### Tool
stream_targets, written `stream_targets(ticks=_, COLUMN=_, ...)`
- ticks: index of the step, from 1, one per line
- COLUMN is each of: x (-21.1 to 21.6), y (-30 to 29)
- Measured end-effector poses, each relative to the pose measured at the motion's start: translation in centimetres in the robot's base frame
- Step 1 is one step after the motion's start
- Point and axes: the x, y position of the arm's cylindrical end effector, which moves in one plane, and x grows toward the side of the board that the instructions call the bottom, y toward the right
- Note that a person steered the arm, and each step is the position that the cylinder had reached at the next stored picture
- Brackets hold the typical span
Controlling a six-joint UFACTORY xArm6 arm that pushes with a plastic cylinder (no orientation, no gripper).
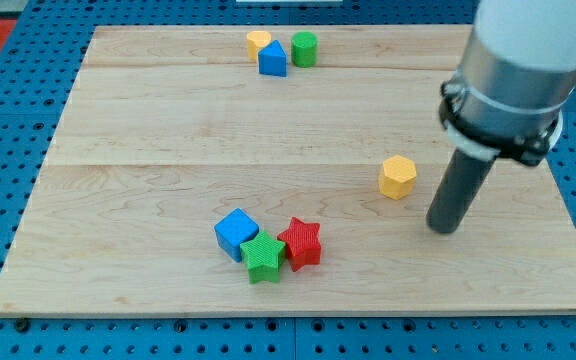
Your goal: Move the hexagon into the group of blocks
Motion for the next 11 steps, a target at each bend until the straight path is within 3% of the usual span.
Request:
stream_targets(ticks=1, x=-5.9, y=-4.6)
stream_targets(ticks=2, x=-6.7, y=-8.7)
stream_targets(ticks=3, x=-0.1, y=-7.2)
stream_targets(ticks=4, x=-4.4, y=-11.5)
stream_targets(ticks=6, x=-17.4, y=-12.4)
stream_targets(ticks=7, x=-13.5, y=-11.5)
stream_targets(ticks=9, x=-11.9, y=-17.4)
stream_targets(ticks=10, x=-13.6, y=-17.7)
stream_targets(ticks=11, x=-19.2, y=-17.2)
